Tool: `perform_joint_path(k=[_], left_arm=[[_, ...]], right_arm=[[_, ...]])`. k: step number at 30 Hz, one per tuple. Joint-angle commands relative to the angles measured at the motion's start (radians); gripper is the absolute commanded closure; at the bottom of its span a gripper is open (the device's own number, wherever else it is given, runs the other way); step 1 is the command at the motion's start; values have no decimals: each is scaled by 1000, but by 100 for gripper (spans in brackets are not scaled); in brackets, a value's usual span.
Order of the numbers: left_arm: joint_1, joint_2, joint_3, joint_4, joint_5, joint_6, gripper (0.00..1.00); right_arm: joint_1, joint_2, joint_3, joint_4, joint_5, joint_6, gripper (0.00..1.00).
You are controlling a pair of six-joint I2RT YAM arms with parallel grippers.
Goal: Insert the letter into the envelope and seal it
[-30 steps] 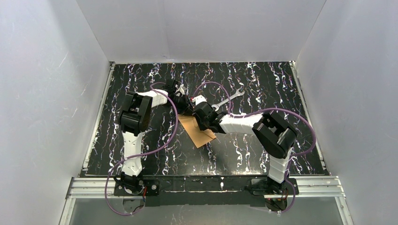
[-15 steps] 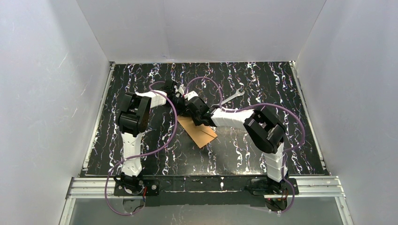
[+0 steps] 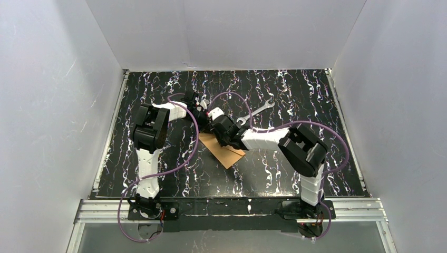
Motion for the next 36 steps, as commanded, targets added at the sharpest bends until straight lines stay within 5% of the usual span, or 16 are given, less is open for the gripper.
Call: perform_joint_path(k=[1,13,28,36], left_arm=[[4,82,-31,-114,-182,59,100],[7,83,-27,-127,-196,77,100],[7,92,-62,-120,-175,54,100],[8,87,-51,-128,-173,59,100]], right_arm=[[29,3,-130,-213,-143,42,65],[29,-105,-217,-270,-89,33,69],[29,147,92,-235,-42,67,80],[28,54,-21,-222,-47,81,82]])
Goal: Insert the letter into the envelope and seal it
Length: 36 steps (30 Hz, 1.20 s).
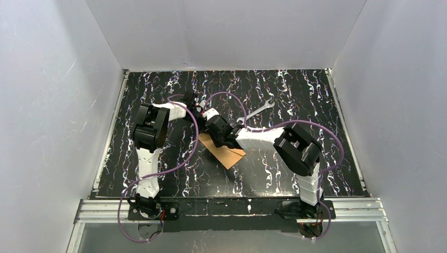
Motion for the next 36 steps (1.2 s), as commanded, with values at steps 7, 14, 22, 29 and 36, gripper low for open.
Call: perform_joint_path(k=[7,14,22,29,36], left_arm=[[-2,73,-32,-109,-216,56,100],[-3,80,-35,-107,-216,54,100],[-3,77,-58,-100,-212,55,100],[-2,72,-56,-101,-208,62,100],[-3,82,-29,-118,-208,77,100]], right_arm=[[0,-123,-231,-162,-80,3,97],[-1,-96,-216,-139,-76,9,99],[-14,69,-31,-137,-15,57,99],[-34,59,0,-165,-23,65,99],[-67,-102,-166,-198,-23,108,97]])
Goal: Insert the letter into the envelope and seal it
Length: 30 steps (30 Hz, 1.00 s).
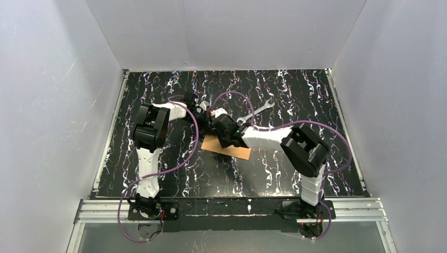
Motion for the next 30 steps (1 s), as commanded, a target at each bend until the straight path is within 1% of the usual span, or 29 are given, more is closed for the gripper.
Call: perform_joint_path(k=[1,8,10,13,15,16,19,20,22,25,28,30], left_arm=[[-1,81,-28,-100,-218,77,100],[-2,86,-23,-113,-219,93,100],[-3,77,-22,-118,-213,100,100],[-2,42,-14,-122,-182,109,100],[-2,13,1,-130,-146,105,99],[-3,-5,9,-130,-124,98,97],[-3,-64,23,-81,-16,51,81],[-3,-83,24,-50,18,28,79],[-3,-117,30,-19,37,-5,77],[-2,-125,50,-59,7,15,79],[-2,-103,59,-122,-23,45,87],[-3,-100,33,-121,-30,45,92]], right_arm=[[-38,-81,-148,-160,10,42,97],[-55,-192,-230,-158,14,109,96],[-55,-229,-223,-163,10,113,94],[-57,-275,-190,-149,-23,109,89],[-57,-272,-148,-146,-46,108,88],[-57,-261,-122,-147,-57,105,87],[-57,-196,-34,-152,-69,104,86],[-58,-169,-7,-156,-63,108,86],[-59,-115,59,-210,-25,127,86],[-60,-48,133,-264,24,144,84],[-60,0,173,-290,41,137,84],[-60,18,183,-297,45,134,84]])
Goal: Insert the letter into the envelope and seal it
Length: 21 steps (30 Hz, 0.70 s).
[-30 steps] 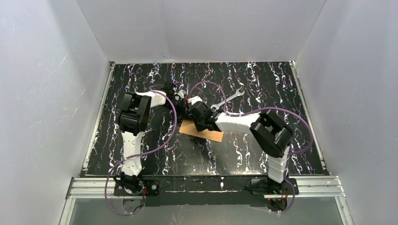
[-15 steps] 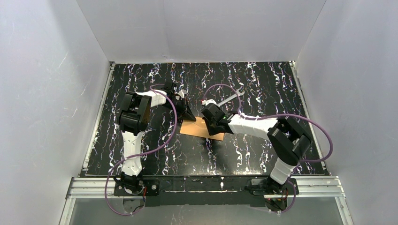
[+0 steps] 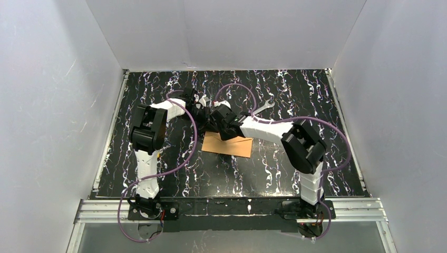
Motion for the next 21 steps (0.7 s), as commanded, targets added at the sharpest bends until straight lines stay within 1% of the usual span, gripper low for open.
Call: perform_joint_path(k=[1,5,8,14,18,21], left_arm=[[-1,-44,-17,-62,-21,23,93],[-2,-20,-40,-54,-36,30,94],[-2,0,-43,-62,-78,49,96],[-6,17,-28,-86,-207,125,100],[-6,30,-12,-128,-281,165,100],[-5,35,-10,-142,-299,182,100]], right_arm=[[-6,41,47,-73,49,8,84],[-6,60,43,-71,51,8,84],[-6,71,36,-77,72,12,84],[-6,107,61,-189,159,32,84],[-6,81,25,-216,207,34,84],[-7,55,-6,-218,215,31,84]])
